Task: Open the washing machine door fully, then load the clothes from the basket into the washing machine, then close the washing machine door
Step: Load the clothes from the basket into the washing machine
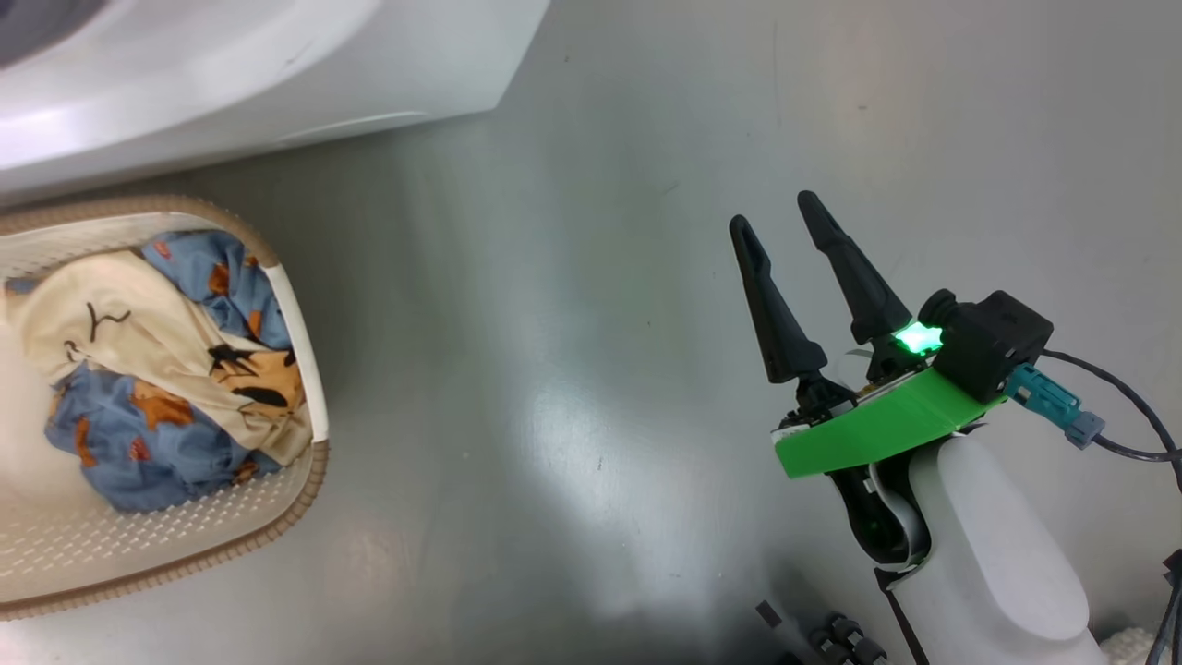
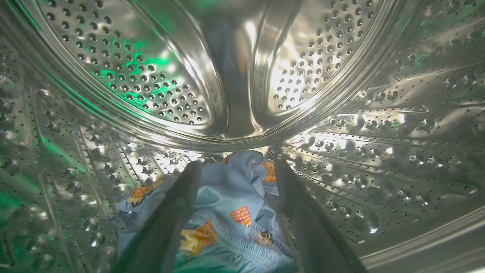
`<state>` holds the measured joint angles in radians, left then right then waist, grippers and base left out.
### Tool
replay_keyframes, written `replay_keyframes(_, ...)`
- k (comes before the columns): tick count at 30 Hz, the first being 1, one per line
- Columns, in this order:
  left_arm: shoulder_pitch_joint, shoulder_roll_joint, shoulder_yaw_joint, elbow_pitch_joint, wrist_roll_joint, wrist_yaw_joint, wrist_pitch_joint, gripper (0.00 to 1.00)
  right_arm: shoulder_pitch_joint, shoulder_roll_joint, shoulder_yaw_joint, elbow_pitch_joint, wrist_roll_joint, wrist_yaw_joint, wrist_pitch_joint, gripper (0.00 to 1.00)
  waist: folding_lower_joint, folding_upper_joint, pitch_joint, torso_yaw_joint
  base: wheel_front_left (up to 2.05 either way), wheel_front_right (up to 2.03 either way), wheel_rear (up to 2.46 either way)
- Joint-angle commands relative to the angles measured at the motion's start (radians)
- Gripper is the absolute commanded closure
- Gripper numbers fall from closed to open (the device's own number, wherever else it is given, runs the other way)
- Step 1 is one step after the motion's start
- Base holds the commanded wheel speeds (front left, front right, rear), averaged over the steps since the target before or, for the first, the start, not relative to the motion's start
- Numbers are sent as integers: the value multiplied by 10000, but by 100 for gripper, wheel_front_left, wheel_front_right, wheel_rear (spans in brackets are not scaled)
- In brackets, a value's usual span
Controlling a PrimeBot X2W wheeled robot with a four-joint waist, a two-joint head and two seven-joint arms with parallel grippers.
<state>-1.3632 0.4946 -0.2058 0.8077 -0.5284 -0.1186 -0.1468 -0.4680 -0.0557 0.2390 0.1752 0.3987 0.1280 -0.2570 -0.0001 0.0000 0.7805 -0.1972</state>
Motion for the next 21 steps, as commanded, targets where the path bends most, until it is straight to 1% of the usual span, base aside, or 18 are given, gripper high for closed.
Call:
replay_keyframes(1, 232, 460, 141, -190, -47, 49, -13, 0, 360, 55, 116, -155, -141, 27, -48, 0, 1, 0, -108, 80, 0, 0, 0)
replay_keyframes(11, 1499, -83, 92, -352, -192, 307, -688, 0, 490, 55, -95, -18, -315, 27, -48, 0, 1, 0, -767, 351, 0, 0, 0)
replay_keyframes(21, 3141, -616, 370, -1180, -287, 536, -1116, 0, 699, 55, -326, 119, -559, 27, -48, 0, 1, 0, -1524, 689, 0, 0, 0)
